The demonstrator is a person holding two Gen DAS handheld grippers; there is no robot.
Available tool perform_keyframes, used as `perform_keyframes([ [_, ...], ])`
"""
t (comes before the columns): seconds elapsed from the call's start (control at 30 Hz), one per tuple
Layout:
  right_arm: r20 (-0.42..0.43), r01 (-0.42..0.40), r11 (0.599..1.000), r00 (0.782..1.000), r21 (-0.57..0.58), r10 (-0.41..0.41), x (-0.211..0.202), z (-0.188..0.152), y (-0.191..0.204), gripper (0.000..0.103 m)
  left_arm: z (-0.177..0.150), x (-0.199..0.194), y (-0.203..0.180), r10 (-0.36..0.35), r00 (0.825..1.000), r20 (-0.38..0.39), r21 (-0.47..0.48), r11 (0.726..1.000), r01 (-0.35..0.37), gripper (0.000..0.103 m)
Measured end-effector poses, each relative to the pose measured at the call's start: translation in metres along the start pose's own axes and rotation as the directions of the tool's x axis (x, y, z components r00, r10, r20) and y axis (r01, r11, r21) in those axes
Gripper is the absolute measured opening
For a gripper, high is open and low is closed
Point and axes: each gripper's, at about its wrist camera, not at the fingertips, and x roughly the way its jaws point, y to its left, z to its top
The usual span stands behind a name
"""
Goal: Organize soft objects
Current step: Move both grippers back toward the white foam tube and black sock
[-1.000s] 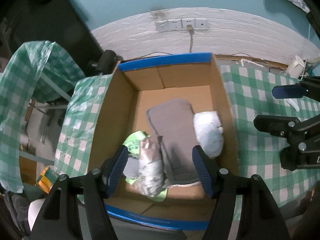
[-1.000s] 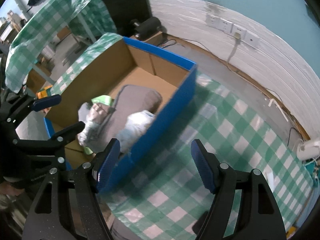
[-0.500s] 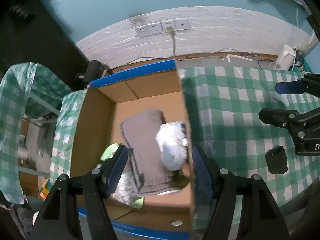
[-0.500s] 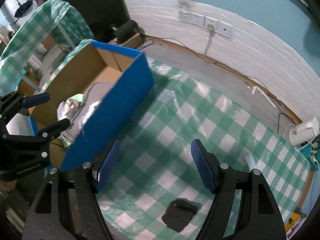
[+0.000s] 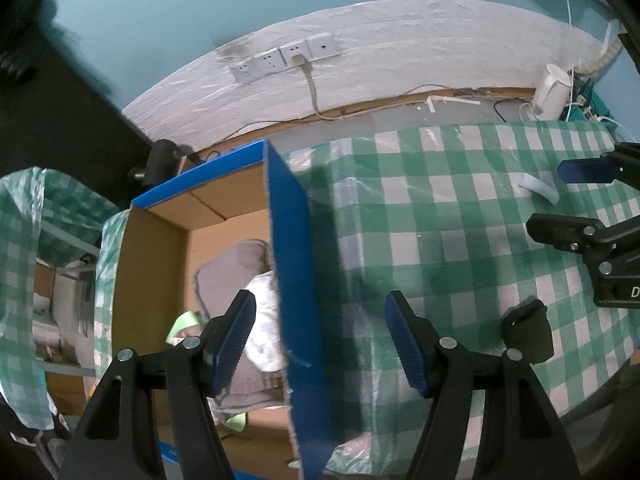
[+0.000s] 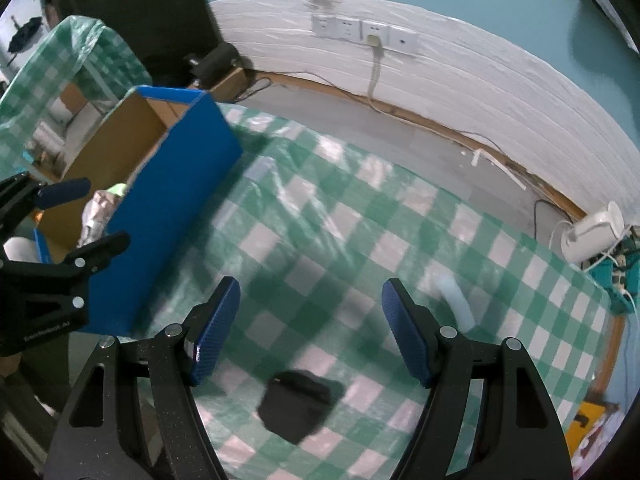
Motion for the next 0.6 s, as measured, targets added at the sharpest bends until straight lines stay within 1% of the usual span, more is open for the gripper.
perform_keyframes([
  [0.23, -0.017, 0.015, 0.999, 1.000, 0.043, -0.015, 0.005, -0.011, -0.033, 0.075, 0.014, 0.016, -0.023, -0.011, 1.000, -0.026, 0.021, 1.000, 0.011, 0.068],
  [0.33, -0.030, 0.038, 0.998, 0.999, 0.055, -0.037, 0.012, -0.014, -0.049, 0.075, 0.019, 0.025, -0.035, -0.009, 0.999, -0.038, 0.042, 0.999, 0.010, 0.068],
  [0.47, -0.057, 0.074, 0.994, 0.996, 0.078, -0.070, 0.024, -0.018, -0.073, 0.075, 0.027, 0.037, -0.049, -0.022, 0.998, -0.061, 0.063, 0.998, 0.026, 0.068],
  [0.6, -0.085, 0.113, 0.990, 0.991, 0.081, -0.106, 0.039, -0.018, -0.095, 0.075, 0.036, 0.049, -0.062, -0.027, 0.997, -0.068, 0.086, 0.996, 0.033, 0.068],
])
